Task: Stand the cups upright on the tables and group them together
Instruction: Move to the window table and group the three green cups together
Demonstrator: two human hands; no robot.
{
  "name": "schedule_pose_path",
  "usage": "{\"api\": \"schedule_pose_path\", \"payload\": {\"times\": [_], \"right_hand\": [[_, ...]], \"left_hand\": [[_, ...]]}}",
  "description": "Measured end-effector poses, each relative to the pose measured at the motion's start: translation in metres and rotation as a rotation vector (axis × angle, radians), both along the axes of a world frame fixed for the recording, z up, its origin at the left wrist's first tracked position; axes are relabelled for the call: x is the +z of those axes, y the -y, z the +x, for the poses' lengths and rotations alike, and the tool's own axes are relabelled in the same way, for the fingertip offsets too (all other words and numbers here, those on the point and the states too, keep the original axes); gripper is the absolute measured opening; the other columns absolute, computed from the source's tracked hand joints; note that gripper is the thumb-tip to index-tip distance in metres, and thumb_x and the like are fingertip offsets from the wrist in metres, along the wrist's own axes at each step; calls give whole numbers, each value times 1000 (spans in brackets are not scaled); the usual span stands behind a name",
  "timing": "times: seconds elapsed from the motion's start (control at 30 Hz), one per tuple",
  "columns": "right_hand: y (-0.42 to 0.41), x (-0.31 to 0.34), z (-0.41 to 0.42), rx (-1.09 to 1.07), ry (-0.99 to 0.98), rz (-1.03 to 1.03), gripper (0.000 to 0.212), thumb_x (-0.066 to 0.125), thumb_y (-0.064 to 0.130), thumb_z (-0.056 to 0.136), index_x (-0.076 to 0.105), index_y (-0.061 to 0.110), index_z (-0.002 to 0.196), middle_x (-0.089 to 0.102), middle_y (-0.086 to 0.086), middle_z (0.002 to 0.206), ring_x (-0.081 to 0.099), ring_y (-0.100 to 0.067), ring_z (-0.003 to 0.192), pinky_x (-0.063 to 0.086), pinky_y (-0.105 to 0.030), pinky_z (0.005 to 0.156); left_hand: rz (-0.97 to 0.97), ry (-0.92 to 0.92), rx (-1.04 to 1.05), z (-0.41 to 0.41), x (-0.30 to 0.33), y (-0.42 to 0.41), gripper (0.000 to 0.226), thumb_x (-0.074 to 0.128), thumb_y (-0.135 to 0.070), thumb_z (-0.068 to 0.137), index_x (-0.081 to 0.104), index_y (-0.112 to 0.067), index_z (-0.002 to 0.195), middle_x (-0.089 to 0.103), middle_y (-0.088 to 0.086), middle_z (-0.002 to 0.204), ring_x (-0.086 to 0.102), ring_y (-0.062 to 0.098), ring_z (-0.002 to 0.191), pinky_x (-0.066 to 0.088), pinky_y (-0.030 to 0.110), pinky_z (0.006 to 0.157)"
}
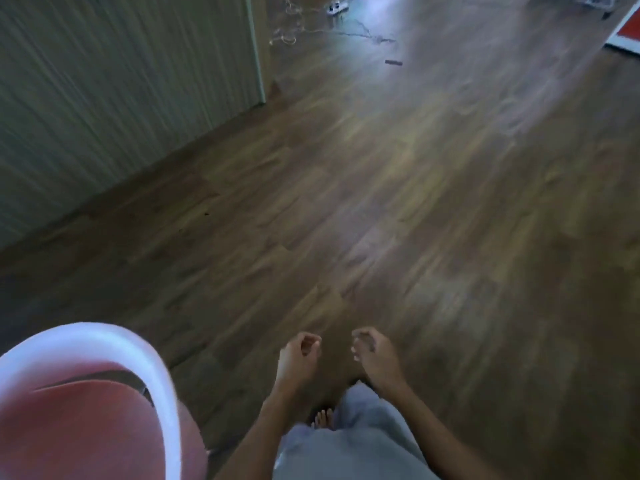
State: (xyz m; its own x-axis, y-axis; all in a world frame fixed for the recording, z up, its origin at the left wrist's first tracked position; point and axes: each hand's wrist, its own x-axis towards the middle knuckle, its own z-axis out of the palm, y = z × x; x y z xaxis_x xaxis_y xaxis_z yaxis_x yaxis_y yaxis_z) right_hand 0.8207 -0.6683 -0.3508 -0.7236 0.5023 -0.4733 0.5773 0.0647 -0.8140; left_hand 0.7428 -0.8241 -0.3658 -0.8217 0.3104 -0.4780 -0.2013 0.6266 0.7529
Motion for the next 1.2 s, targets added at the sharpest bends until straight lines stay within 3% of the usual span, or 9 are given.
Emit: {"api": "schedule_pose_path", "payload": {"times": [0.1,0.2,0.3,0.4,0.57,0.73,0.97,1.1,1.2], "right_hand": [[-25,2,-67,170,44,63,18,55,4,93,62,20,91,67,-9,79,62,-14,66,50,-13,57],[-42,1,-141,300,59,110,14,57,13,93,65,24,91,71,-9,83,67,-15,69,54,-24,66],[-52,1,-215,458,97,167,10,58,17,92,67,20,96,70,-3,82,65,-11,70,50,-18,67],[-48,5,-286,601,114,185,11,58,21,92,67,23,98,73,-5,82,70,-18,74,56,-36,74],[-8,11,-396,889,120,215,11,57,25,92,67,26,98,74,0,82,71,-14,76,56,-37,75],[79,-1,-490,1141,71,233,13,61,15,89,68,26,90,73,-8,76,71,-22,72,57,-41,74],[273,14,-613,1426,28,242,19,59,6,90,66,24,86,70,-3,71,66,-10,60,51,-17,59],[394,28,-667,1601,-47,243,24,60,5,89,64,28,83,70,-3,71,68,-17,65,55,-27,66],[476,34,-690,1713,-71,228,20,60,5,90,66,23,87,72,-5,74,69,-16,67,54,-23,65]], "left_hand": [[-10,31,102,-49,-5,-10,9,60,-18,90,68,-21,93,71,-5,80,69,13,78,57,31,76],[-6,39,250,-101,-8,-19,8,60,-20,90,67,-23,93,74,-2,85,69,14,80,57,31,78],[-7,30,409,-158,-8,-24,10,61,-19,90,69,-20,96,75,0,85,71,16,80,57,31,78],[8,8,549,-208,-2,-20,8,60,-17,91,67,-22,92,73,-3,81,70,15,79,58,32,78],[0,-45,773,-265,0,13,9,59,-17,92,67,-20,93,70,-8,75,64,-1,64,50,13,63],[77,-27,1064,-317,-4,80,9,58,-18,91,66,-22,90,71,-3,80,63,8,65,48,17,62],[82,-53,1360,-406,5,247,10,59,-21,87,69,-20,88,67,-11,75,64,4,70,51,23,66],[38,-105,1526,-438,24,345,13,59,-23,88,70,-18,93,67,-12,83,62,0,76,42,7,66],[19,-117,1665,-447,32,404,12,61,-21,88,71,-18,93,68,-10,83,63,3,78,44,14,72]]}}
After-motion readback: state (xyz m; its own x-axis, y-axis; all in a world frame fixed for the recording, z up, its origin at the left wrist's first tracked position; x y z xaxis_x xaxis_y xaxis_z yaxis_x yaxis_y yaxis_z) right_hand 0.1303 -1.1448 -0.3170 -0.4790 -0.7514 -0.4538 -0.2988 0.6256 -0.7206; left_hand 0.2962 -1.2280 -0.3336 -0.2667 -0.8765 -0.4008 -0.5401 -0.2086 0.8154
